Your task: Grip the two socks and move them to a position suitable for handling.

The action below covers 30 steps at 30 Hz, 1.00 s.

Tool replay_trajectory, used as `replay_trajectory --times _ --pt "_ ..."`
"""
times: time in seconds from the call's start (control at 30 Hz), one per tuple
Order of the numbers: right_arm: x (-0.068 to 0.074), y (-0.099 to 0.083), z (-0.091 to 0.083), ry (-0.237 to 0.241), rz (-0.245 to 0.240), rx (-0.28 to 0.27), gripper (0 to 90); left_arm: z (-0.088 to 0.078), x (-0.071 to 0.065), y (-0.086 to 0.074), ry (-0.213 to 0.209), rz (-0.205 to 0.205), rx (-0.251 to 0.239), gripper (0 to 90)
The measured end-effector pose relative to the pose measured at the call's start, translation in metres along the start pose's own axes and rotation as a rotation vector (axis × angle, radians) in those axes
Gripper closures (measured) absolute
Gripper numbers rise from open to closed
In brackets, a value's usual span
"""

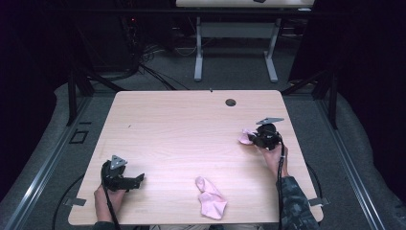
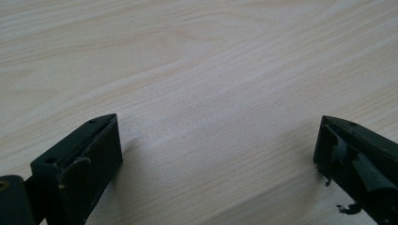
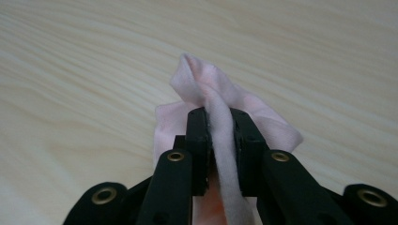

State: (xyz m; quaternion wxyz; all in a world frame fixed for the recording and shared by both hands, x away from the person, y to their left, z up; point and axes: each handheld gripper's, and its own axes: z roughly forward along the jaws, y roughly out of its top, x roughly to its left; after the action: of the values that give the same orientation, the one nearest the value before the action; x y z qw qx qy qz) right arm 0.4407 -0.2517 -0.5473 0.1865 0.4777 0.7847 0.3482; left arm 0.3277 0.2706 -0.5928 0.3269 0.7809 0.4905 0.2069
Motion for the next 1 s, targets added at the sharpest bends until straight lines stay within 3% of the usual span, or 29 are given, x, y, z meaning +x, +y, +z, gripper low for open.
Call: replay_trajectory --times 0.13,0.27,0.43,0.57,0.7,0.87,1.0 --pt "0.032 0.011 -0.022 0.076 -0.066 -0.061 79.3 0.000 0.000 0.000 -0.001 0.000 0.001 1.0" --pt "0.061 0.018 -0.030 0.166 -0.118 -0.090 79.2 0.000 0.000 0.000 -0.001 0.001 0.004 1.0" --pt "0.099 0.020 -0.023 0.243 -0.190 -0.068 78.9 0.000 0.000 0.000 0.000 0.000 0.000 1.0" --pt "0.120 0.014 -0.006 0.261 -0.246 -0.008 78.4 0.000 0.000 0.000 0.000 0.000 0.000 1.0" --pt "0.131 0.006 0.012 0.242 -0.282 0.054 77.9 0.000 0.000 0.000 0.000 0.000 0.000 1.0" --pt "0.132 -0.001 0.030 0.232 -0.282 0.123 74.7 0.000 0.000 0.000 0.000 0.000 0.000 1.0" --pt "0.130 -0.002 0.035 0.238 -0.266 0.130 59.6 0.000 0.000 0.000 -0.001 0.001 0.004 1.0"
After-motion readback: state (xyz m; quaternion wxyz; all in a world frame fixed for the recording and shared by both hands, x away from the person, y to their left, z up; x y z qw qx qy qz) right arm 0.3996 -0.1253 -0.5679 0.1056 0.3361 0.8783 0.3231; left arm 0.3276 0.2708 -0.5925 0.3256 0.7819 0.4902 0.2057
